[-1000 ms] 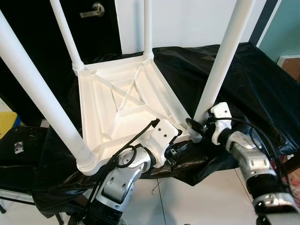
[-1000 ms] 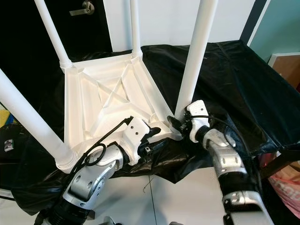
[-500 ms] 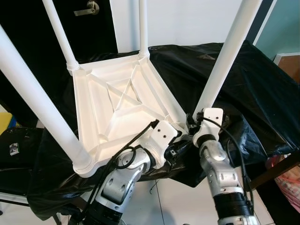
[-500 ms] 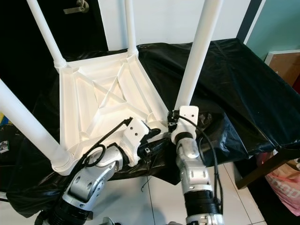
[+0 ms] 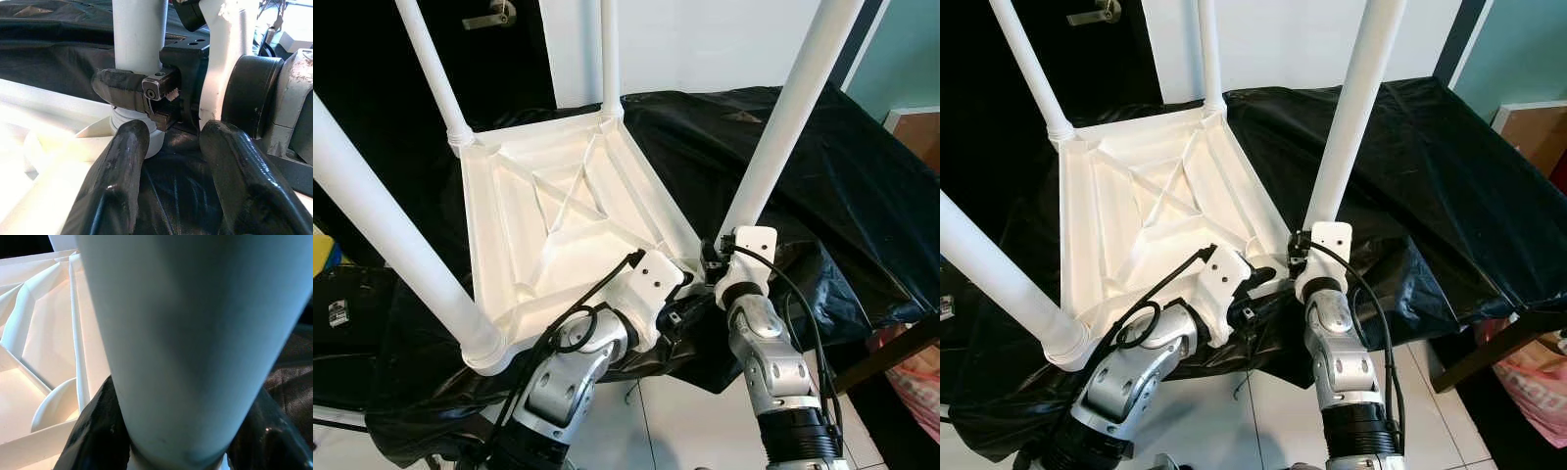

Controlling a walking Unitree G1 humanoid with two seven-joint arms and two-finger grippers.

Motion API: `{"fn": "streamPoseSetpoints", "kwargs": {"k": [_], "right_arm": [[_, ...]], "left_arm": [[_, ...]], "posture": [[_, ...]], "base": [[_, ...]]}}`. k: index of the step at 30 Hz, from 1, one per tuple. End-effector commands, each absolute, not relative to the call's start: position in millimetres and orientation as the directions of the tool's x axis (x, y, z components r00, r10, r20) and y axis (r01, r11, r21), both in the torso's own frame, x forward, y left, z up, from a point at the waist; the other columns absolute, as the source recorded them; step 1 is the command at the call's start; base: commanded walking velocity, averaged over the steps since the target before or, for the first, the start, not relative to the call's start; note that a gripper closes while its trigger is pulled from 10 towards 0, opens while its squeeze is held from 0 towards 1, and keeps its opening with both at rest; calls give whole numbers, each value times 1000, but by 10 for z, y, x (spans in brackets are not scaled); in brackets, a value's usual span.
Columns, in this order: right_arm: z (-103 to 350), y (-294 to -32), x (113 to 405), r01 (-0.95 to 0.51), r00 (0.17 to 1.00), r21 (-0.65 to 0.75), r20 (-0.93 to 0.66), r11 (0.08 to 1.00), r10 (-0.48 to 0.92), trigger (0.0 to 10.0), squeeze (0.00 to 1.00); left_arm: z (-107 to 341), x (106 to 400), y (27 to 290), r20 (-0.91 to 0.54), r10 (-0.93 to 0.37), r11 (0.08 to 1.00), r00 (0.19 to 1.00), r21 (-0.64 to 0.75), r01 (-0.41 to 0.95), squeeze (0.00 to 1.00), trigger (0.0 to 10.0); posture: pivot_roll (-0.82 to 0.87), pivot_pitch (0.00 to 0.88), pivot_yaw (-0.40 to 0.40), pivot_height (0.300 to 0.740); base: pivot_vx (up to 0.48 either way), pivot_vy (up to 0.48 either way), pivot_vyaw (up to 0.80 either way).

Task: Building children table

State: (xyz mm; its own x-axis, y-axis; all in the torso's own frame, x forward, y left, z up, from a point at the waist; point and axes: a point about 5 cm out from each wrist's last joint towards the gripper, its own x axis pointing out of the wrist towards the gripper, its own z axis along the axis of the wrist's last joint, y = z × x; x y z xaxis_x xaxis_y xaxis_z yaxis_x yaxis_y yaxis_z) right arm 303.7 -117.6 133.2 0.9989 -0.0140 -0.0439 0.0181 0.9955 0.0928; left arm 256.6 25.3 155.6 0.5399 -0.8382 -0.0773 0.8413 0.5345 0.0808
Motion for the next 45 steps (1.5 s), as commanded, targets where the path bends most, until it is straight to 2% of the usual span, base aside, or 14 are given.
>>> {"fn": "streamPoseSetpoints", "kwargs": {"k": [1, 3, 4, 15, 22, 23, 24, 25, 26, 36, 37, 40, 41, 45], "right_arm": [[1146, -1065, 2979, -5, 989, 122, -143, 993, 22, 10000, 0], [1151, -1074, 2977, -4, 989, 120, -143, 993, 22, 10000, 0], [1166, -1086, 2976, -13, 991, 118, -132, 993, 29, 10000, 1000], [1273, -1372, 2960, -90, 995, 95, -35, 991, 94, 10000, 1000], [1322, -1686, 2946, -272, 962, 20, 13, 962, 272, 10000, 1000], [1346, -1716, 2951, -345, 939, -8, 15, 939, 345, 10000, 0], [1346, -1716, 2951, -345, 939, -8, 15, 939, 345, 10000, 0], [1396, -1731, 2973, -456, 889, -51, 15, 888, 458, 10000, 0], [1413, -1730, 2982, -489, 871, -64, 16, 870, 491, 10000, 0], [1372, -1651, 3162, -597, 802, -108, -46, 795, 596, 10000, 0], [1341, -1655, 3178, -594, 804, -121, -66, 795, 591, 4275, 0], [1320, -1658, 3189, -592, 806, -132, -80, 795, 586, 4275, 0], [1277, -1684, 3202, -587, 809, -146, -105, 796, 578, 0, 0], [1216, -1737, 3209, -588, 809, -139, -130, 797, 574, 0, 0]], "left_arm": [[1557, 2596, 275, -82, -815, 568, 574, 86, 819, 0, 10000], [1558, 2596, 275, -82, -815, 567, 573, 85, 819, 0, 10000], [1556, 2596, 275, -82, -815, 567, 573, 85, 819, 0, 10000], [1540, 2583, 278, -88, -817, 564, 571, 86, 821, 0, 10000], [1533, 2581, 262, -92, -826, 549, 555, 88, 831, 0, 10000], [1534, 2581, 257, -92, -829, 544, 551, 89, 834, 0, 10000], [1534, 2581, 257, -92, -829, 544, 551, 89, 834, 0, 10000], [1535, 2583, 249, -93, -834, 536, 543, 92, 839, 0, 10000], [1536, 2584, 246, -93, -836, 534, 541, 92, 841, 0, 10000], [1548, 2590, 217, -87, -842, 524, 532, 98, 846, 0, 10000], [1549, 2590, 216, -86, -841, 526, 533, 99, 845, 0, 10000], [1549, 2591, 216, -86, -841, 526, 534, 99, 844, 0, 10000], [1549, 2590, 213, -85, -840, 528, 536, 99, 843, 0, 10000], [1551, 2585, 216, -82, -836, 534, 542, 98, 840, 0, 10000]], "posture": [[-24, 62, -10, 740], [-24, 63, -10, 740], [-24, 64, -10, 740], [-32, 65, -8, 740], [-40, 58, 0, 740], [-45, 54, 5, 740], [-45, 54, 5, 740], [-49, 50, 8, 740], [-49, 50, 8, 740], [-47, 37, -2, 740], [-47, 37, -2, 740], [-47, 37, -2, 740], [-34, 36, -13, 740], [-30, 36, -16, 740]], "base": [[0, 0, 0], [0, 0, 0], [0, 0, 0], [0, 0, 0], [0, 0, 0], [0, 0, 0], [0, 0, 0], [0, 0, 0], [0, 0, 0], [0, 0, 0], [0, 0, 0], [0, 0, 0], [0, 0, 0], [0, 0, 0]]}}
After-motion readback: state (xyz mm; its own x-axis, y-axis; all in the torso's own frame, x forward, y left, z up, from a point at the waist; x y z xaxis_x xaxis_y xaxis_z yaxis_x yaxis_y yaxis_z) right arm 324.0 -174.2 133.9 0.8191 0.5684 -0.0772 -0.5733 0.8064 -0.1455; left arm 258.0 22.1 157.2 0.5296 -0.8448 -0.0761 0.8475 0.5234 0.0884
